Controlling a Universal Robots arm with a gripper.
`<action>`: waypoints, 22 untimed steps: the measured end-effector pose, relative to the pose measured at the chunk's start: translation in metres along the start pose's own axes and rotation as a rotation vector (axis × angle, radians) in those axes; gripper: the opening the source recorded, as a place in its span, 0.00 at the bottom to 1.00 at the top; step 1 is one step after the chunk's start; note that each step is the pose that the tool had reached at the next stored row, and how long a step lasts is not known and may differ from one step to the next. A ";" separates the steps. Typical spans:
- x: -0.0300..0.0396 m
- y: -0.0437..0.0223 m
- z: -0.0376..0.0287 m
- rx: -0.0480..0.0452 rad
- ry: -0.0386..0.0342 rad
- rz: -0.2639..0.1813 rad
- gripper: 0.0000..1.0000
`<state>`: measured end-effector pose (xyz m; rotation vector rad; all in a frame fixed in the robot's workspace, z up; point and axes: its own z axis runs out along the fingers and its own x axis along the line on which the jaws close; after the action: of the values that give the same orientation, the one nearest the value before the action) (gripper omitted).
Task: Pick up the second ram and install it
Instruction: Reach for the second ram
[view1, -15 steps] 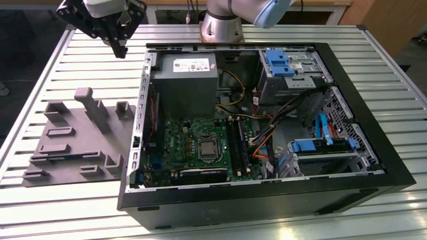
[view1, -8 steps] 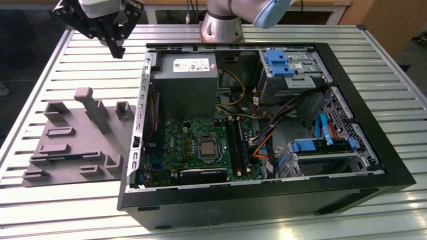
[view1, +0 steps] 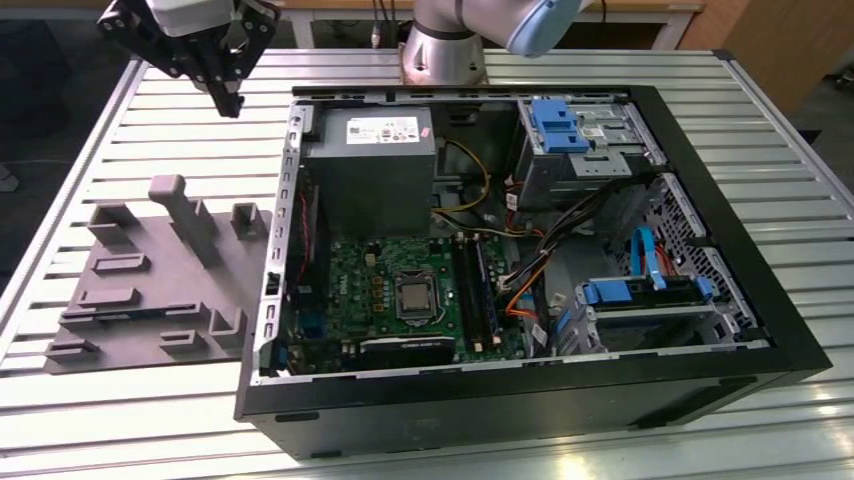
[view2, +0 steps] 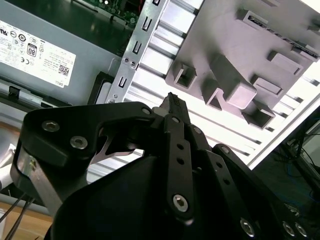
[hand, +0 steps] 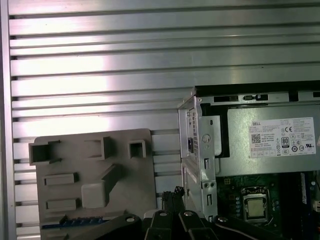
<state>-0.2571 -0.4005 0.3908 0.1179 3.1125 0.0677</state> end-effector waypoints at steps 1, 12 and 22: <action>0.0007 -0.0001 0.0000 0.0000 0.0000 0.000 0.11; 0.0082 -0.0007 0.0000 0.0001 0.0001 0.000 0.11; 0.0159 -0.0014 0.0000 0.0001 0.0001 0.000 0.11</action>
<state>-0.2730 -0.4007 0.3903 0.1180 3.1125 0.0676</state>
